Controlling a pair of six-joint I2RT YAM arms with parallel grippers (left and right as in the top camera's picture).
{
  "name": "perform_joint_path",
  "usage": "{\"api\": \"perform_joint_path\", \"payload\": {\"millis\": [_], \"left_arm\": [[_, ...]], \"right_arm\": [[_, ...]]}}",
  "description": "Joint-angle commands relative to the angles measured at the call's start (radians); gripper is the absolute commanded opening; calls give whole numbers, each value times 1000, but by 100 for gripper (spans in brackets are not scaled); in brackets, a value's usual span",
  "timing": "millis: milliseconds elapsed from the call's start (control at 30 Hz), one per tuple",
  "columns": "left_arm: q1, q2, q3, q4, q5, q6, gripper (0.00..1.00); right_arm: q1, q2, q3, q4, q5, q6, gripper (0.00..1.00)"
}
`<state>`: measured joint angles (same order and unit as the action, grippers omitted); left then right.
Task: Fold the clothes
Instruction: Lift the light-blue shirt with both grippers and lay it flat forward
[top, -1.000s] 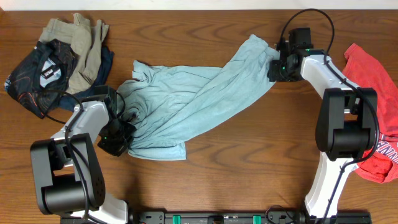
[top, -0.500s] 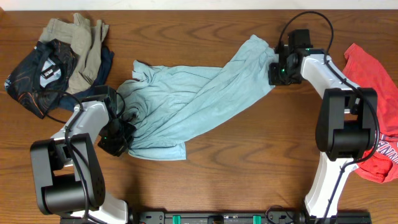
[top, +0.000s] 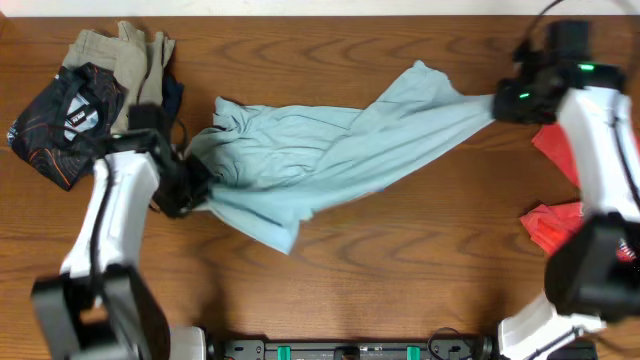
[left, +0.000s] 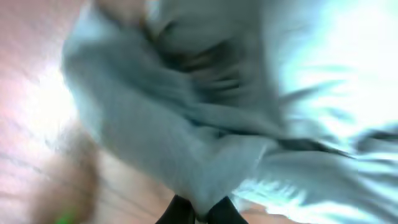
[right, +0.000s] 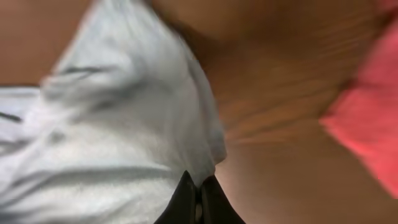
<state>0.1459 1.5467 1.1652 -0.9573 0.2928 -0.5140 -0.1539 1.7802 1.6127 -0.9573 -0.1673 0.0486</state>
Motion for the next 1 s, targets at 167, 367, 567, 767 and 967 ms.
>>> {"api": "perform_joint_path", "payload": {"millis": [167, 367, 567, 767, 967], "left_arm": [[0, -253, 222, 61, 13, 84, 6], [0, -363, 330, 159, 14, 83, 6], [0, -459, 414, 258, 13, 84, 6], [0, -518, 430, 364, 13, 83, 6], [0, -494, 430, 387, 13, 84, 6]], "right_arm": [[-93, -222, 20, -18, -50, -13, 1], [-160, -359, 123, 18, -50, -13, 1], [-208, -441, 245, 69, -50, -13, 1], [-216, -465, 321, 127, -49, -13, 1], [-216, -455, 336, 170, -21, -12, 1]]}}
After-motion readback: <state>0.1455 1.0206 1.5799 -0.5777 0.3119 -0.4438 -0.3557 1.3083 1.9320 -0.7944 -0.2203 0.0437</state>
